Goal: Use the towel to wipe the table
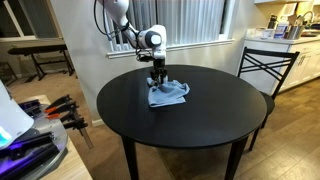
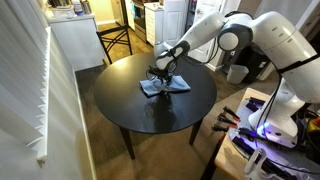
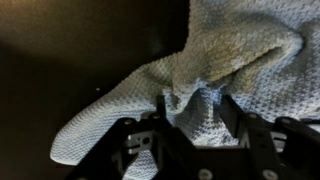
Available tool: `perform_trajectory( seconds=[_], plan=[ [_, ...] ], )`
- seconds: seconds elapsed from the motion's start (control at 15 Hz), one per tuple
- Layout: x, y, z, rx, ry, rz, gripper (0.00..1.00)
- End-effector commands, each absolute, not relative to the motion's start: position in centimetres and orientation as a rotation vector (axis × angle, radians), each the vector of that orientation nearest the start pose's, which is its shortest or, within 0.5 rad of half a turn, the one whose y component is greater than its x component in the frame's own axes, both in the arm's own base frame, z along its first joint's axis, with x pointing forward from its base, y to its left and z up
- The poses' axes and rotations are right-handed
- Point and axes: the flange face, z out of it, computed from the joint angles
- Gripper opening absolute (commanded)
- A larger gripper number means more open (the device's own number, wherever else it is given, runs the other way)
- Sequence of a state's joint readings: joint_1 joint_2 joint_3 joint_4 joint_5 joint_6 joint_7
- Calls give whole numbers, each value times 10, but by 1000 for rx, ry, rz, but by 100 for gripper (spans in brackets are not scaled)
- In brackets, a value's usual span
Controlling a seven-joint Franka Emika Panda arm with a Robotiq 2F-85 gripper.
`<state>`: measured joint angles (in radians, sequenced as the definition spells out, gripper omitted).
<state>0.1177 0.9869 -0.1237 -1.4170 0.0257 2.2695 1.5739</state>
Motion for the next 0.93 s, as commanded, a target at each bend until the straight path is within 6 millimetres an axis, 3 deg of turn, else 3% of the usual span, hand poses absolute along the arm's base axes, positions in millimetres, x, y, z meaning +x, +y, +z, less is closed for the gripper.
perform_trajectory(
  seconds=[0.0, 0.07, 0.2, 0.47, 0.53, 0.87],
  plan=[
    [674, 9, 127, -2286, 2320, 159, 89],
    [669, 8, 133, -2280, 2324, 167, 96],
    [662, 3, 141, -2267, 2335, 177, 100],
    [653, -10, 152, -2227, 2364, 216, 100],
    [668, -4, 140, -2256, 2370, 151, 100],
    [663, -9, 144, -2241, 2383, 163, 100]
  ],
)
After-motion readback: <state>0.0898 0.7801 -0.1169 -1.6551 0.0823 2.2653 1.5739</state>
